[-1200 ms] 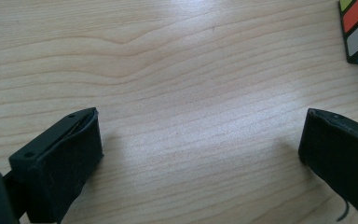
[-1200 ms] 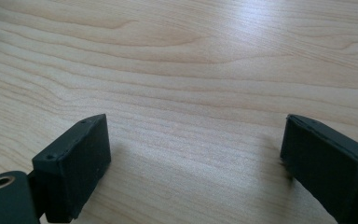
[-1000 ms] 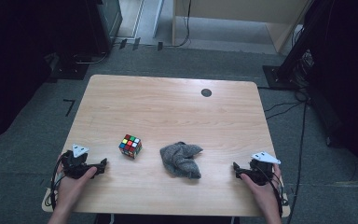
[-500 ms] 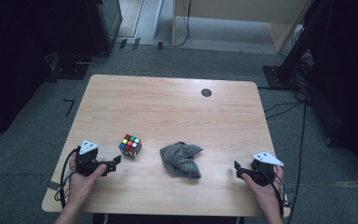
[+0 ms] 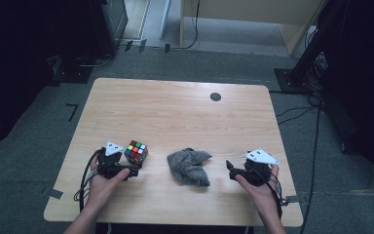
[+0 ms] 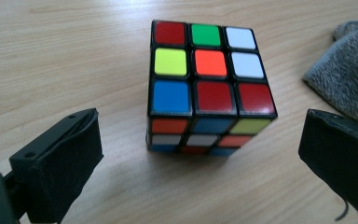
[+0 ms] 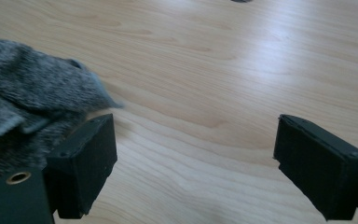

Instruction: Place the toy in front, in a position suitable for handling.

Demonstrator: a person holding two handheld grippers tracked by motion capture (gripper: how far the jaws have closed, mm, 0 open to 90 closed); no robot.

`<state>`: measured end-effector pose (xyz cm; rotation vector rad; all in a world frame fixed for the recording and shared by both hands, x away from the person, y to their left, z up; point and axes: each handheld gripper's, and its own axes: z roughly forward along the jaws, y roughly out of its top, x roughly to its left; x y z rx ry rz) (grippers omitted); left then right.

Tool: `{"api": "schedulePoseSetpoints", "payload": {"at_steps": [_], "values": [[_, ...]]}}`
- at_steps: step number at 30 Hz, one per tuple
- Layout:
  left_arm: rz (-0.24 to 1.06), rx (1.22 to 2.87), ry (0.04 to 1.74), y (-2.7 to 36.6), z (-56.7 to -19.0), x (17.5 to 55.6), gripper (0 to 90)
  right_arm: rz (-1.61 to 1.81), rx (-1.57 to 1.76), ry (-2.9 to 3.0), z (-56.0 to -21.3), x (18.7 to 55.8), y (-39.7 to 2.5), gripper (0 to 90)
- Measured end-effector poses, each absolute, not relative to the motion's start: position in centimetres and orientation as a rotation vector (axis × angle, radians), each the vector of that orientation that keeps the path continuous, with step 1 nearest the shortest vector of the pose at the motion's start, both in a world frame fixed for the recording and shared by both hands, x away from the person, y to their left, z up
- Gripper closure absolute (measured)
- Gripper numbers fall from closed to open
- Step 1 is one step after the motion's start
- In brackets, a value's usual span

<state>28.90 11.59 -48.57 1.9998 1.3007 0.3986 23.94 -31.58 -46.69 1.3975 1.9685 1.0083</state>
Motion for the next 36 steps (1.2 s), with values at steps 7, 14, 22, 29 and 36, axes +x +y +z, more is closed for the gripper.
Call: {"api": "schedulePoseSetpoints", "payload": {"at_steps": [7, 14, 22, 29, 36], "values": [[0.422, 1.995, 1.326, 10.5, -48.9, 30.1, 0.0, 1.041, 1.347, 2.013, -45.9, 24.5, -29.4, 13.0], [0.414, 1.956, 1.361, 9.7, -49.0, 30.7, 0.0, 1.08, 1.294, 2.03, -45.1, 25.1, -27.1, 14.2], [0.426, 1.916, 1.438, 9.3, -49.3, 31.4, 0.0, 1.166, 1.282, 2.006, -45.1, 25.7, -24.6, 20.9], [0.456, 1.879, 1.45, 8.5, -49.7, 31.4, 0.1, 1.225, 1.315, 2.064, -46.3, 25.7, -22.5, 24.2], [0.51, 1.93, 1.415, 8.9, -50.4, 31.1, 3.6, 1.18, 1.263, 2.134, -48.2, 25.1, -21.1, 25.4]]}}
